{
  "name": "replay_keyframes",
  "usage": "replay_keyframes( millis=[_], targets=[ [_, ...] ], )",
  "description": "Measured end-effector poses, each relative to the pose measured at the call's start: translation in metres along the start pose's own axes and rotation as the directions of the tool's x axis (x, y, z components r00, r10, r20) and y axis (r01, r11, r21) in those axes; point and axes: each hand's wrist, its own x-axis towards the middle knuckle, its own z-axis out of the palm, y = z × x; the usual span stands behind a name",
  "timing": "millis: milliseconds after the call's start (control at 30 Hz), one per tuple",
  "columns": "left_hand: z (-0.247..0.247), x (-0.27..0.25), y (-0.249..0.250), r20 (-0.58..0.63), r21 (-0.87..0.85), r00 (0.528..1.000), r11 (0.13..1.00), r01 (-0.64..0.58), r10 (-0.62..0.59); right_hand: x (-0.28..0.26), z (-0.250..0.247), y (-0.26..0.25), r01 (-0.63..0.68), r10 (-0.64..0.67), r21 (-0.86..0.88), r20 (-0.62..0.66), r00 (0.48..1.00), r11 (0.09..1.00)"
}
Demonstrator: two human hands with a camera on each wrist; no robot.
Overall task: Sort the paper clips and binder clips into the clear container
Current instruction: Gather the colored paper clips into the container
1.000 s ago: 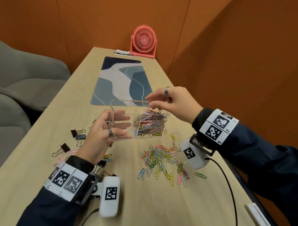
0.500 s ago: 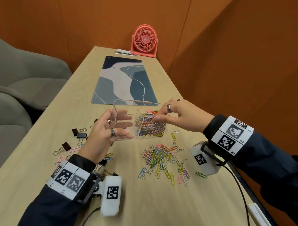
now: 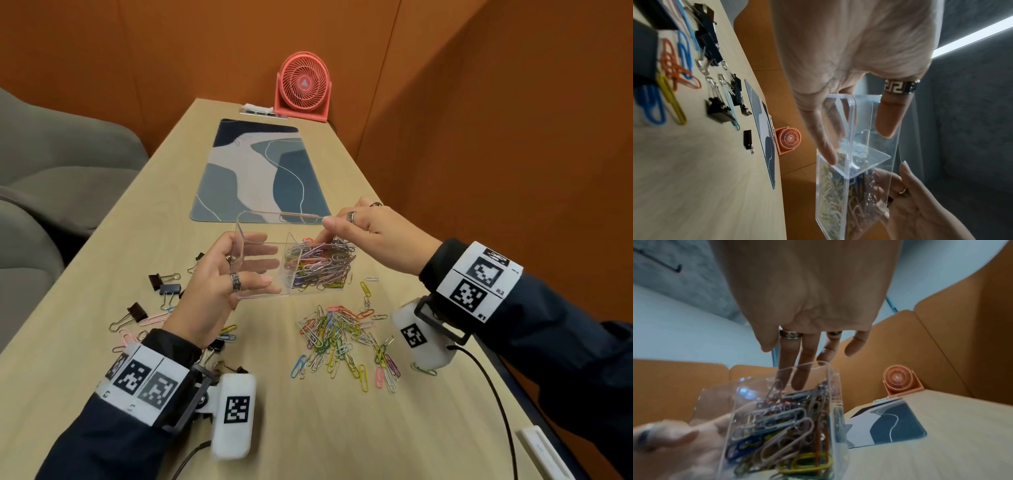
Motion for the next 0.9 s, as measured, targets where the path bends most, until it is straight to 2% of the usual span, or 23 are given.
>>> replay_keyframes(
  millis=[100, 167, 367, 467, 600, 700, 733, 800, 833, 900],
  targets=[
    [0.0, 0.0, 0.0, 0.001, -0.007, 1.0, 1.0, -0.004, 0.004, -0.005, -0.006, 0.005, -0.012, 0.023, 0.178, -0.065, 0.998, 0.984],
    [0.0, 0.0, -0.001, 0.001, -0.002, 1.0, 1.0, -0.002, 0.002, -0.009, -0.007, 0.01, -0.022, 0.033, 0.147, -0.076, 0.997, 0.989],
    [0.002, -0.001, -0.002, 0.02, -0.002, 1.0, 1.0, 0.0, 0.0, -0.012, 0.005, 0.012, 0.005, -0.006, 0.051, 0.032, 0.999, 0.999],
    [0.001, -0.001, -0.002, 0.018, 0.001, 1.0, 1.0, 0.001, -0.001, -0.011, 0.002, 0.015, -0.021, 0.021, 0.026, 0.003, 1.0, 0.999],
    [0.001, 0.0, -0.001, 0.003, -0.011, 1.0, 1.0, -0.011, 0.011, -0.014, -0.006, 0.027, -0.034, 0.05, 0.158, -0.099, 0.994, 0.987],
    [0.0, 0.0, -0.001, -0.007, -0.006, 1.0, 1.0, -0.019, 0.019, -0.023, -0.009, 0.043, -0.128, 0.17, 0.254, -0.152, 0.974, 0.959],
    [0.0, 0.0, -0.001, -0.009, -0.005, 1.0, 1.0, -0.021, 0.021, -0.028, -0.008, 0.048, -0.204, 0.235, 0.241, -0.108, 0.966, 0.949],
    [0.0, 0.0, 0.0, -0.012, -0.006, 1.0, 1.0, -0.022, 0.022, -0.04, -0.002, 0.061, -0.373, 0.361, 0.129, 0.105, 0.926, 0.919],
    [0.0, 0.0, 0.0, -0.012, -0.006, 1.0, 1.0, -0.02, 0.02, -0.047, 0.002, 0.069, -0.44, 0.419, 0.036, 0.246, 0.874, 0.897],
    [0.0, 0.0, 0.0, -0.013, -0.005, 1.0, 1.0, -0.015, 0.015, -0.062, 0.009, 0.081, -0.506, 0.502, -0.129, 0.472, 0.725, 0.853]
  ],
)
